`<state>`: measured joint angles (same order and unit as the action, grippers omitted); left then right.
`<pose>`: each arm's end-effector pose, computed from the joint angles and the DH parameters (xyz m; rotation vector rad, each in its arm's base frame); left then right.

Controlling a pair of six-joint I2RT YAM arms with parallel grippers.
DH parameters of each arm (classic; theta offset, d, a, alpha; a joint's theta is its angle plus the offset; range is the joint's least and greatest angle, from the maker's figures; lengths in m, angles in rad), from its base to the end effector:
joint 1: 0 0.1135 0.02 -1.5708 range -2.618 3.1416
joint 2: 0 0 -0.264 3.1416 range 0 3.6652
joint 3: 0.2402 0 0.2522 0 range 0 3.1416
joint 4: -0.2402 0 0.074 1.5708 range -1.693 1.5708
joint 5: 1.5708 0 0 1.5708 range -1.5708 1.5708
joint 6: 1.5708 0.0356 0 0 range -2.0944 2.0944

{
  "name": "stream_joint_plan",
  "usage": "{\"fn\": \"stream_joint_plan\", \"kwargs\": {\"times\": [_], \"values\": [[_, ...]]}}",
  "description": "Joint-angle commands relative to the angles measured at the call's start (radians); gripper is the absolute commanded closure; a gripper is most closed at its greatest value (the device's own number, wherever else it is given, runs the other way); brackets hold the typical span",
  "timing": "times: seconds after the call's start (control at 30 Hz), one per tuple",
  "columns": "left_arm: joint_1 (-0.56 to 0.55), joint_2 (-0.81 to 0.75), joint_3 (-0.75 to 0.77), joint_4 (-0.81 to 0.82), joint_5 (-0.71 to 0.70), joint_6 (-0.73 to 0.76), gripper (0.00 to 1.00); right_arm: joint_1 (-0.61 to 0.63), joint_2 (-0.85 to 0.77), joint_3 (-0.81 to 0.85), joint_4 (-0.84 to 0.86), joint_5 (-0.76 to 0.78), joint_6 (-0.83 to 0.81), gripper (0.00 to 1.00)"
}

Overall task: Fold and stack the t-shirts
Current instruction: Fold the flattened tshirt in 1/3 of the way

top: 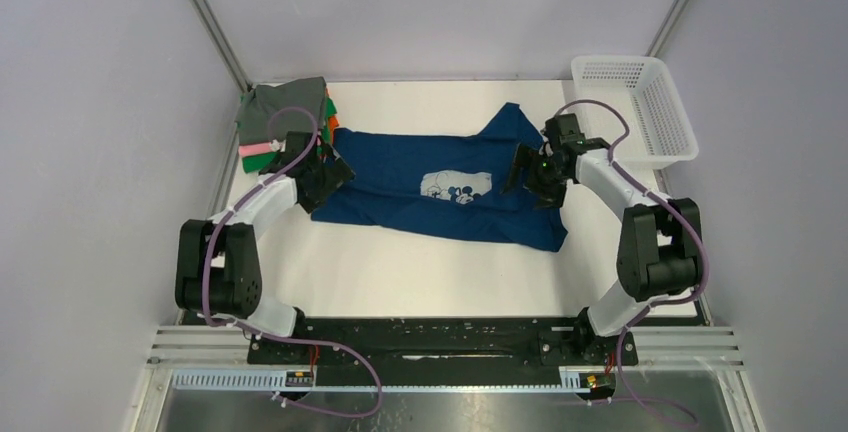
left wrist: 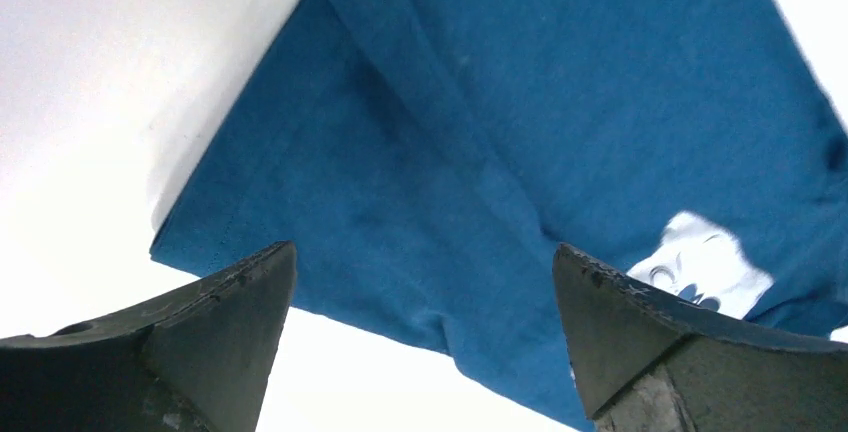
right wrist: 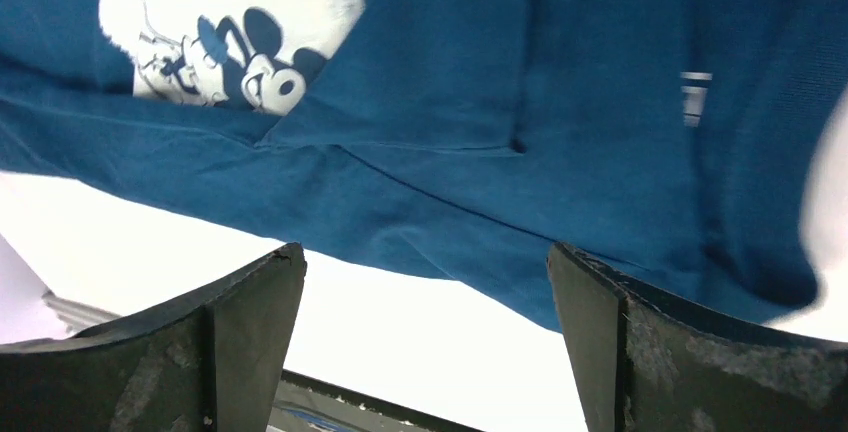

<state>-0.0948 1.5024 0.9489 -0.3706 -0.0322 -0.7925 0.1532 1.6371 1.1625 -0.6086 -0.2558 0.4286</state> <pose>0.3066 -0.0280 0.2117 -0.8758 2.3680 -0.3265 0.3283 0.0598 0.2225 0.2850 2.6857 0.5251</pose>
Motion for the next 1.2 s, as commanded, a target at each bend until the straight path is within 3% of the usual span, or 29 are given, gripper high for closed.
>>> {"fn": "stream_joint_plan", "kwargs": {"times": [0.0,0.2,0.7,0.9,1.17], "values": [[-0.001,0.015,-0.033,0.126,0.122,0.045,0.01,0.061,0.017,-0.073,0.214,-0.069,0.048,0.01],[-0.002,0.097,-0.045,0.186,0.198,0.043,0.01,0.107,0.078,-0.064,0.264,-0.052,0.069,0.00],[-0.001,0.142,-0.006,0.120,0.115,0.068,0.01,0.121,0.121,-0.112,0.382,0.142,0.197,0.01],[-0.001,0.136,-0.007,0.112,0.107,0.073,0.01,0.122,0.043,-0.150,0.350,0.191,0.101,0.05],[-0.002,0.133,-0.014,0.106,0.096,0.075,0.01,0.121,0.046,-0.159,0.278,0.171,-0.017,0.17]]}}
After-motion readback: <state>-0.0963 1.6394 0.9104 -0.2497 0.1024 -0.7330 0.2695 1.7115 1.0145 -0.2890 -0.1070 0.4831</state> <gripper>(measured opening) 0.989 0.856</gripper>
